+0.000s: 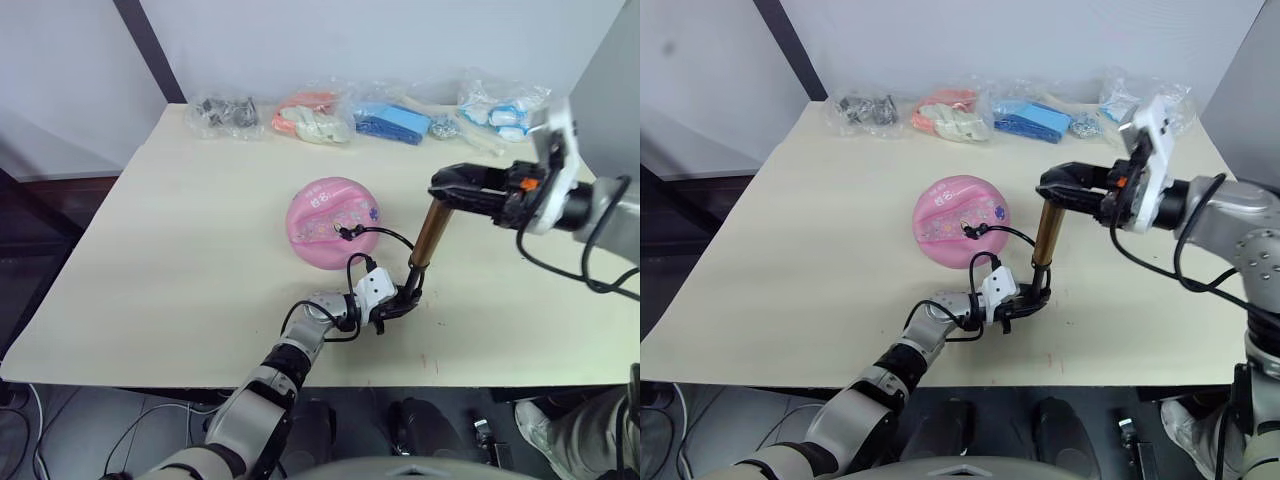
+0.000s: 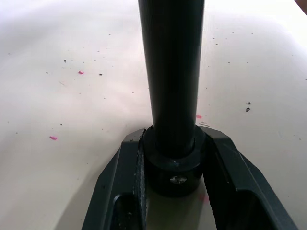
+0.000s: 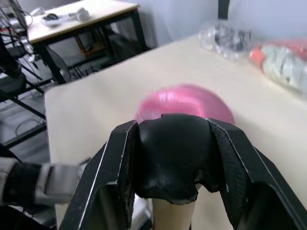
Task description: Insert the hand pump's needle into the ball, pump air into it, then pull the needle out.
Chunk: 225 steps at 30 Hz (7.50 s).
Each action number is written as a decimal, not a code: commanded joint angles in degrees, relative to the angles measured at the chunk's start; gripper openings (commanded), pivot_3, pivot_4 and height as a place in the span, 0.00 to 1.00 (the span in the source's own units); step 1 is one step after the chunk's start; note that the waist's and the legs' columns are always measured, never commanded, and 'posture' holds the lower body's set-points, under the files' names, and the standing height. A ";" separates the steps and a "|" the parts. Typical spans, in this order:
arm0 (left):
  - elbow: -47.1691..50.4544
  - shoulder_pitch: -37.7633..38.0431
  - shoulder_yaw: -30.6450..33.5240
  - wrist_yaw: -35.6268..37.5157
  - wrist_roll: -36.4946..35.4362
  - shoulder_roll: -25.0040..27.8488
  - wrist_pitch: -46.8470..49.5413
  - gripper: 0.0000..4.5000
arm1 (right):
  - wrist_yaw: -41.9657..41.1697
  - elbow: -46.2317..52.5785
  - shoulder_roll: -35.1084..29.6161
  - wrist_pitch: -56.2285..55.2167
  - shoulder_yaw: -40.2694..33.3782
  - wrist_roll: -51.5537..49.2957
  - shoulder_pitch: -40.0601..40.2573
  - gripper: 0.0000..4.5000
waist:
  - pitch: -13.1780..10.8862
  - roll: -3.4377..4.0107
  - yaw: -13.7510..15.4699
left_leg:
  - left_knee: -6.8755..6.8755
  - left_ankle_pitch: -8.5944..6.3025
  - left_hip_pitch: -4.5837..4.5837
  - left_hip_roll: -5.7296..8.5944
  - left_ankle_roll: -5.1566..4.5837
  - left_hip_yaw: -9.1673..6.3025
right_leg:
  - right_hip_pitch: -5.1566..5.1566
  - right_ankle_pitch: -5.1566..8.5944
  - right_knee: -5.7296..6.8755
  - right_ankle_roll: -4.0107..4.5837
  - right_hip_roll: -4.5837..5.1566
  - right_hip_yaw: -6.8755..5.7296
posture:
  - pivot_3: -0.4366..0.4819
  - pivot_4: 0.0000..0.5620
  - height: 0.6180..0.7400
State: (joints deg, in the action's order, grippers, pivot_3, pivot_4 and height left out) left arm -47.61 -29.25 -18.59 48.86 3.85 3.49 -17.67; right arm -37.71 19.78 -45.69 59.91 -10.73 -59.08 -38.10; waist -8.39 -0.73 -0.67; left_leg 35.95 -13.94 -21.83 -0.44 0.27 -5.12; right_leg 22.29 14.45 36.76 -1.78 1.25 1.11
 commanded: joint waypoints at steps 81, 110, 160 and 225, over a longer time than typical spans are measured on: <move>-6.11 4.04 -1.59 -0.25 3.20 3.57 3.01 0.25 | -5.73 -2.19 5.48 -17.15 9.34 17.12 14.31 0.37 | 1.15 -0.77 -1.34 | -0.55 -0.01 1.07 0.13 0.03 0.00 | -0.79 0.26 -0.05 -0.10 0.35 -0.15 | 0.48 0.27 1.00; -6.22 4.02 -2.03 0.16 2.95 3.99 2.82 0.25 | 0.33 -2.23 4.67 -14.80 14.88 16.50 18.42 0.37 | 0.08 -0.93 -1.42 | -0.18 0.00 0.36 0.12 0.00 -0.05 | -0.45 0.21 0.03 -0.24 0.31 -0.23 | 0.48 0.27 1.00; -3.85 5.85 -2.67 0.05 2.73 4.19 4.11 0.25 | 2.64 -2.88 7.62 -17.21 15.78 18.66 22.30 0.37 | 0.48 -1.15 -1.37 | -0.60 0.00 1.00 0.13 0.01 0.00 | -0.73 0.33 -0.02 -0.10 0.32 -0.17 | 0.48 0.27 1.00; -12.36 3.13 -2.78 -1.94 3.32 3.83 -0.91 0.25 | -1.70 -3.01 7.65 -17.86 11.39 17.73 19.96 0.37 | 1.74 -1.39 -1.41 | -0.76 -0.12 1.39 -0.04 0.21 -0.06 | -1.05 0.49 -0.07 0.08 0.64 -0.34 | 0.48 0.27 1.00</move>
State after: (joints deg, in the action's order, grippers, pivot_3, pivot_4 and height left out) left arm -54.49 -29.96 -20.05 46.41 3.75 4.87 -22.56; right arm -39.96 17.52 -35.99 37.26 4.22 -39.12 -17.58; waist -6.65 -2.12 -2.08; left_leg 35.21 -13.97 -20.46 -0.44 0.34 -5.19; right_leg 21.26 14.91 36.70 -1.74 1.83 0.72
